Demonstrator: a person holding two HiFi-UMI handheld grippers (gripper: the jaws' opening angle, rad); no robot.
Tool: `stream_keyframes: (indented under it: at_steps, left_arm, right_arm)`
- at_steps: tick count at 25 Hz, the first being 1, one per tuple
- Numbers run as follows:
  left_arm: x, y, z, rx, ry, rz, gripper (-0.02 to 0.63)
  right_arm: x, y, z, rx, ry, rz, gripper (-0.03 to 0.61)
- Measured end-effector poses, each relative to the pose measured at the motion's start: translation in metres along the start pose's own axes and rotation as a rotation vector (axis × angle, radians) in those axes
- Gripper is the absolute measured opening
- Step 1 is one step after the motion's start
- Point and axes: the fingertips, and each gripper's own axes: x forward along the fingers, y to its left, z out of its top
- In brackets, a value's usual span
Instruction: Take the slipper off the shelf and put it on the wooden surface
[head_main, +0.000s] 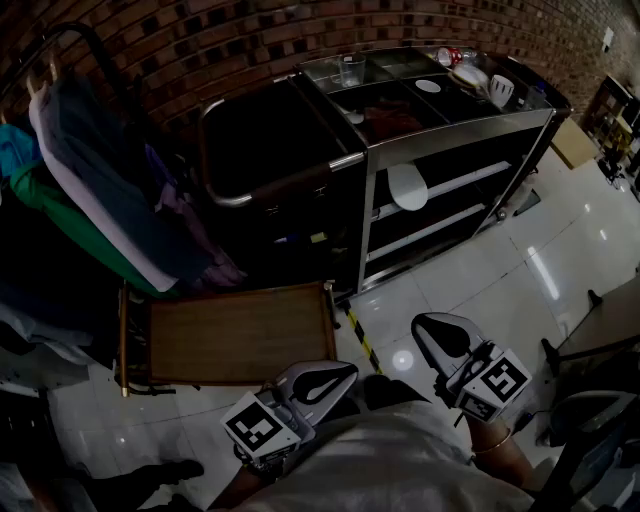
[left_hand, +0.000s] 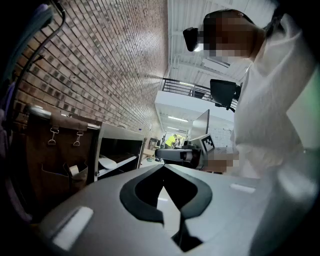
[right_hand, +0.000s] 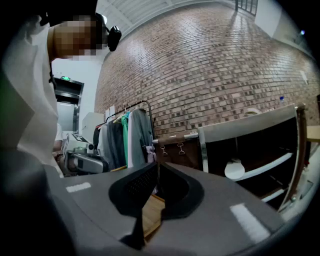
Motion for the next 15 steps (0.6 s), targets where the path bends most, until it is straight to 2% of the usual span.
stream_keyframes:
  at_steps: [3, 5, 8, 11, 13, 15]
  left_arm:
    - [-0.012, 0.021, -0.003, -0.021, 0.003, 0.027, -0.003]
    - [-0.017, 0.029, -0.002, -0.036, -0.02, 0.034, -0.003]
    - [-0.017, 0.039, -0.002, -0.045, -0.021, 0.041, -0.003]
    - [-0.003, 0.058, -0.004, -0.028, 0.004, 0.069, -0.002]
    - [0.01, 0.07, 0.004, -0.05, -0.022, 0.091, -0.003]
    - [0.024, 0.085, 0.014, -0.08, -0.052, 0.104, -0.003]
  right_arm:
    - [0.012, -0.017, -0.014, 0.086, -0.016, -0.044, 0.035]
    - [0.016, -0.036, -0.024, 0.126, 0.01, -0.084, 0.055]
    - [0.026, -0.076, -0.042, 0.11, 0.099, -0.135, 0.055]
    - [0.044, -0.118, -0.056, 0.126, 0.127, -0.148, 0.061]
    - [0.056, -0.148, -0.066, 0.152, 0.138, -0.158, 0.098]
    - [0.067, -0.186, -0.079, 0.195, 0.149, -0.184, 0.107]
